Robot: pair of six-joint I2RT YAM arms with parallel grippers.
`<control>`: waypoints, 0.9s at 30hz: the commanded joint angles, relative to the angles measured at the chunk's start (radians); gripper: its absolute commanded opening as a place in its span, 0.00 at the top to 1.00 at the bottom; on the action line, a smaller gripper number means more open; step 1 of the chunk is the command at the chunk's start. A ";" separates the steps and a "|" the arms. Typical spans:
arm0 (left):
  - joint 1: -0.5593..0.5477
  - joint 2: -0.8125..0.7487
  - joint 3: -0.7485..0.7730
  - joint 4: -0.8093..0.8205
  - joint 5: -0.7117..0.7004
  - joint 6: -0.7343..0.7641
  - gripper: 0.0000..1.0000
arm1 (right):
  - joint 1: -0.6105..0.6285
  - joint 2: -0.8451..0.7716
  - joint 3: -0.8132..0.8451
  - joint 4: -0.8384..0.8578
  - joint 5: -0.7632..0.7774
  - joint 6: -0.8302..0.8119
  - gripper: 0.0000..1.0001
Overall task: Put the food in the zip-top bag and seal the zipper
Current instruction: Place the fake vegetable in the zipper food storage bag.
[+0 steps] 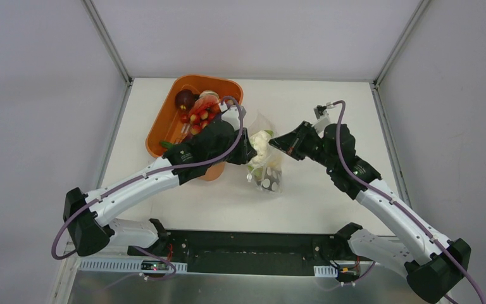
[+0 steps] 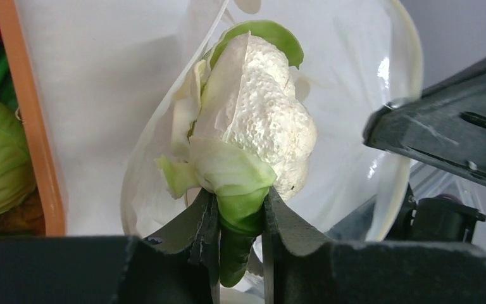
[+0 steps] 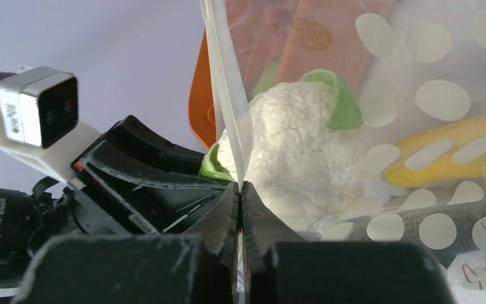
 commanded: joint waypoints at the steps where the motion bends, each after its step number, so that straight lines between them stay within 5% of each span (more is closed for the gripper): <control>1: -0.011 0.035 0.122 -0.111 -0.070 0.027 0.96 | 0.000 -0.022 0.010 0.101 -0.039 -0.007 1.00; 15: -0.012 0.198 0.248 -0.087 -0.098 -0.021 0.81 | 0.001 -0.067 -0.011 0.156 -0.083 0.060 1.00; 27: -0.012 0.146 0.214 0.073 0.052 0.030 0.34 | -0.018 -0.116 -0.072 0.143 0.079 0.173 1.00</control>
